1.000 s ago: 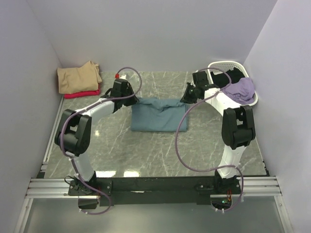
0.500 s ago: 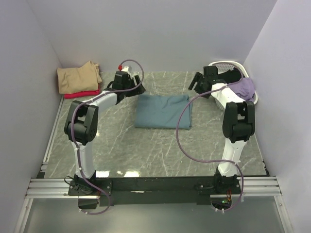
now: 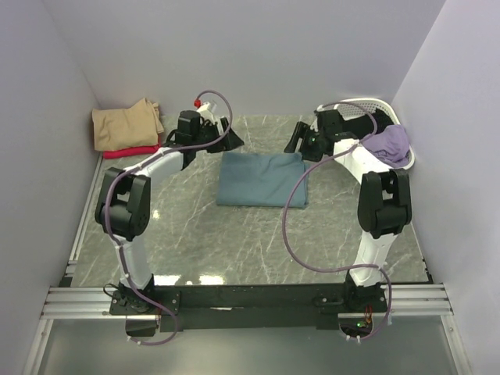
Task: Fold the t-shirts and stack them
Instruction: Fold the tshirt
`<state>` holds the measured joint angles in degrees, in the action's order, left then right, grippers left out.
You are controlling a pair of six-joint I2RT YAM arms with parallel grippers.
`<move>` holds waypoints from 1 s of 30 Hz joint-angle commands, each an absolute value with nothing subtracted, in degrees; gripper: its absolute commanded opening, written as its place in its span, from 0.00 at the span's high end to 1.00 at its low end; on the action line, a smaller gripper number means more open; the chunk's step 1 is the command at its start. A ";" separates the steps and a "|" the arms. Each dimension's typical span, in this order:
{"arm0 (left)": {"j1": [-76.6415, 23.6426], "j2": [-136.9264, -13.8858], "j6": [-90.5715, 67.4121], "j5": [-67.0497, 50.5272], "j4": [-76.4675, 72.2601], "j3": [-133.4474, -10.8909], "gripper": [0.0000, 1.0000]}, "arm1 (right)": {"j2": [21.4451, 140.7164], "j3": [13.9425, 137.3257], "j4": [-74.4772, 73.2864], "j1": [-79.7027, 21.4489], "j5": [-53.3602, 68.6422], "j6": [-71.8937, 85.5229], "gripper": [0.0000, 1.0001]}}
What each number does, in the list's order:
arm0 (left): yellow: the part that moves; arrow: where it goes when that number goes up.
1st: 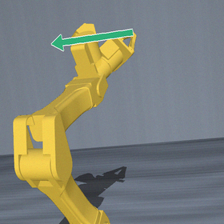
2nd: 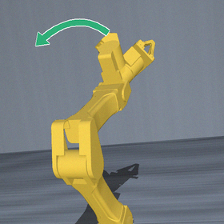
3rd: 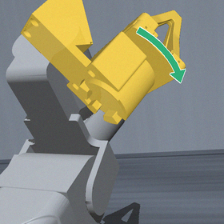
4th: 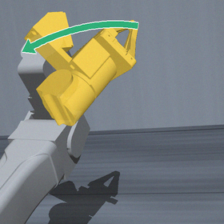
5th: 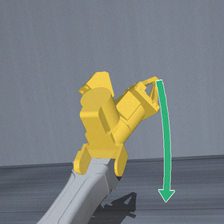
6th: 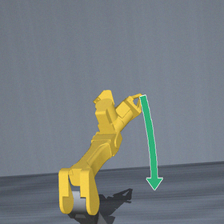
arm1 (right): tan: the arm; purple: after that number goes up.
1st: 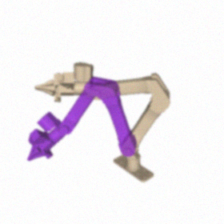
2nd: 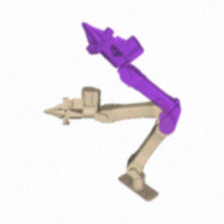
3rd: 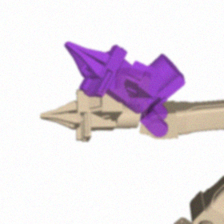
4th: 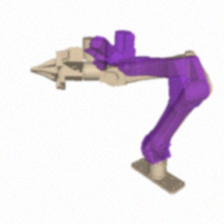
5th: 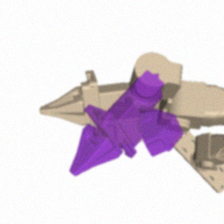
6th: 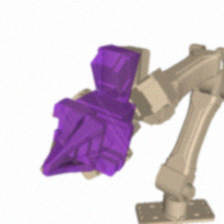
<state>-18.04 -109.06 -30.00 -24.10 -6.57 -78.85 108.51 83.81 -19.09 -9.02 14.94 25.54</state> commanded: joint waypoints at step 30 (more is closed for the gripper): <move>-14.68 -136.06 -32.96 -40.61 -15.65 -95.19 0.19 | 122.96 92.90 -26.62 -6.59 3.70 28.39 0.17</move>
<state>-15.20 -135.81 -35.53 -41.89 -17.04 -94.37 123.15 92.38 -21.80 -8.19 10.20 27.20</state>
